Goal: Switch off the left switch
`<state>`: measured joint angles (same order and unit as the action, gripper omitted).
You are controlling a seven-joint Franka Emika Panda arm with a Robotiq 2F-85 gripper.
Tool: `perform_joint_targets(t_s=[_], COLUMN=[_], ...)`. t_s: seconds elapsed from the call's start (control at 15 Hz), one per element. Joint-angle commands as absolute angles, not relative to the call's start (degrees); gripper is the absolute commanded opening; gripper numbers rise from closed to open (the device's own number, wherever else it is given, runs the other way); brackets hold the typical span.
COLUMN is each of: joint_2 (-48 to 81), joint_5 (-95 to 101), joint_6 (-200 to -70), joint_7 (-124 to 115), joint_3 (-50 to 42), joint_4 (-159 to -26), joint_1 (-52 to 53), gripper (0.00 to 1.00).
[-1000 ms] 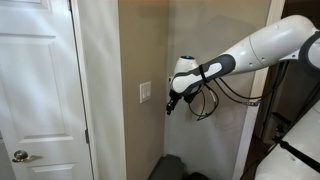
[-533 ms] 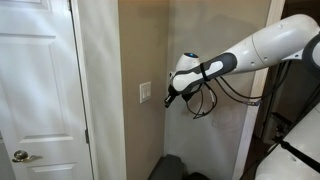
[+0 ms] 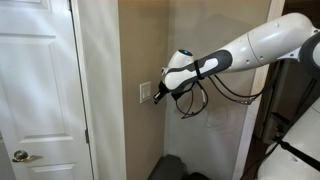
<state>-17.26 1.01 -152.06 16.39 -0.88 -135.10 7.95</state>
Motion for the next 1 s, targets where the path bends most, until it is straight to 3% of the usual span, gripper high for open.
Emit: perform_joint_targets(t_s=[0.0,0.93], joint_2=[-13.97,-11.36], joint_5=[0.42,2.40], joint_6=[-153.19,-154.17], joint_7=[14.14,5.57], joint_3=[1.00,3.18], joint_4=[-131.61,-126.77], joint_1=[8.25,5.75], gripper=[0.00,0.00])
